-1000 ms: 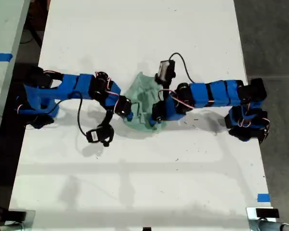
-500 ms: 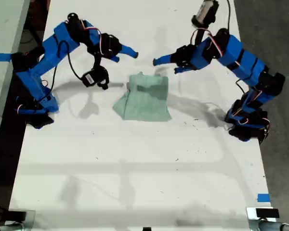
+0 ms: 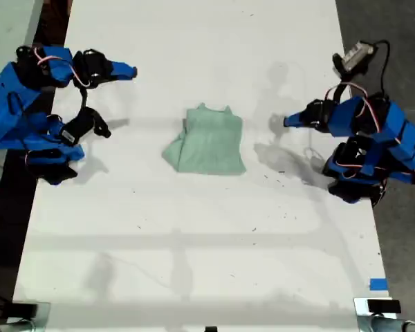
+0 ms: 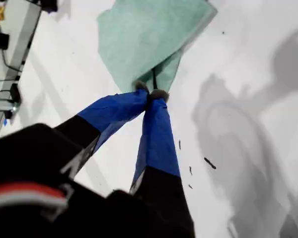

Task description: Fold t shirt

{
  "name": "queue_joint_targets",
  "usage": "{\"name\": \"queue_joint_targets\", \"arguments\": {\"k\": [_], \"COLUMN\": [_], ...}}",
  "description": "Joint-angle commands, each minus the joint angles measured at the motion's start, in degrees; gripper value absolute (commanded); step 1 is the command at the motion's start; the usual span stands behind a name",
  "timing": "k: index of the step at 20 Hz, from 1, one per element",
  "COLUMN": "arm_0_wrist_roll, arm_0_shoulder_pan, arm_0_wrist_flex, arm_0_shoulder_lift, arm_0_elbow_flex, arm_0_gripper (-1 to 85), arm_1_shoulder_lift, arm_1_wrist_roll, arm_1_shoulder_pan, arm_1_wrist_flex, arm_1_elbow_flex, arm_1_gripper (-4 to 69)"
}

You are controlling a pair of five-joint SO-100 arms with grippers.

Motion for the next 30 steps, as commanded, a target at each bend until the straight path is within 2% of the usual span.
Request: {"name": "queue_joint_targets", "arguments": {"k": [1, 2, 3, 4, 5, 6, 7, 8, 10, 11, 12, 13, 14, 15, 30], "arm_0_wrist_roll": [-7.12, -6.94, -9.76, -8.88, -8.96, -9.67, -10.37, -11.25, -12.22, -9.23, -4.48, -3.34, -7.29, -7.56, -7.47], "arm_0_shoulder_pan": [6.06, 7.82, 9.4, 8.79, 6.68, 4.31, 2.11, 0.44, -1.76, -2.11, -1.58, -1.05, -0.7, -0.88, -1.23], "arm_0_wrist_flex": [-14.94, -19.34, -21.36, -20.48, -15.56, -13.89, -11.95, -9.58, -1.23, 0.0, 0.0, 0.0, -0.09, -0.09, -0.09], "arm_0_shoulder_lift": [38.67, 36.56, 38.23, 36.04, 38.58, 38.14, 38.06, 38.23, 38.23, 37.53, 37.53, 37.62, 37.79, 37.79, 37.79], "arm_0_elbow_flex": [45.26, 51.06, 56.78, 56.87, 56.87, 56.87, 56.87, 56.87, 56.87, 56.87, 56.87, 56.87, 56.87, 56.87, 56.87], "arm_0_gripper": [-0.3, -0.3, -0.3, -0.3, -0.3, 1.7, 2.0, 2.2, 2.6, 2.6, 2.9, 2.9, 2.9, 2.9, 2.9], "arm_1_shoulder_lift": [17.4, 18.63, 18.54, 18.54, 18.54, 18.37, 18.28, 18.37, 18.37, 18.37, 18.37, 18.37, 18.37, 18.37, 18.37], "arm_1_wrist_roll": [3.87, 4.66, 5.19, 5.71, 4.39, 0.97, -5.8, -8.88, -8.09, -8.61, -8.26, -8.61, -8.96, -9.49, -10.81], "arm_1_shoulder_pan": [-5.45, -5.54, -3.96, -0.97, 1.32, 3.34, 5.62, 6.33, 3.52, 3.16, 3.08, 3.25, 3.43, 3.69, 3.08], "arm_1_wrist_flex": [-4.66, -5.1, -3.87, -1.67, 0.0, 0.09, 0.09, 0.09, 0.0, 0.0, -0.09, -0.09, -0.09, -0.09, -0.7], "arm_1_elbow_flex": [27.95, 32.61, 35.68, 36.39, 35.77, 35.77, 35.77, 35.77, 35.86, 35.86, 35.86, 35.86, 35.86, 35.95, 36.21], "arm_1_gripper": [1.7, 1.9, 1.9, 1.9, 1.9, 1.9, 2.9, 5.9, 5.9, 5.8, 5.8, 5.8, 5.8, 5.6, 5.2]}}
